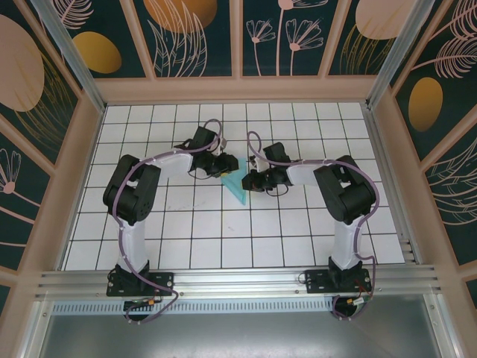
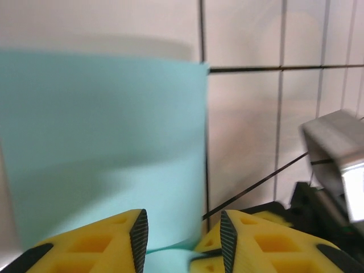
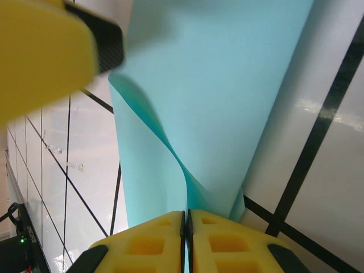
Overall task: Fold a paper plane with a square sheet of paper (fold left side to right side)
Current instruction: Third fold the triangle at the center of the table.
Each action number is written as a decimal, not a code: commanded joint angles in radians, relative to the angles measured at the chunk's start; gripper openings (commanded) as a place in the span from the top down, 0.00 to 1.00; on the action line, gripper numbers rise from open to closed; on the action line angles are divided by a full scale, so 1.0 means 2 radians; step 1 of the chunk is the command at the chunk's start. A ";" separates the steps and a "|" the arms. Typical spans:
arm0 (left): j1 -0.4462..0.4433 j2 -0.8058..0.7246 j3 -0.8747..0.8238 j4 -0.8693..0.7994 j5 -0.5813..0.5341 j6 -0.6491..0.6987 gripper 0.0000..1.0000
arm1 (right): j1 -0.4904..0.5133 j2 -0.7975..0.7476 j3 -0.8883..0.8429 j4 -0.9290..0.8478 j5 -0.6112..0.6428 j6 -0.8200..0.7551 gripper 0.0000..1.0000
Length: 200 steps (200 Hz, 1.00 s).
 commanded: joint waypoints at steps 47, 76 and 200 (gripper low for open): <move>0.005 0.071 0.086 -0.054 -0.003 0.034 0.59 | -0.001 0.000 0.009 -0.008 0.003 -0.011 0.87; 0.006 0.094 0.099 -0.056 0.002 0.037 0.59 | -0.001 -0.001 0.010 -0.010 0.004 -0.013 0.87; 0.005 0.102 0.082 -0.056 -0.006 0.043 0.60 | -0.001 0.004 0.023 -0.016 0.021 -0.018 0.87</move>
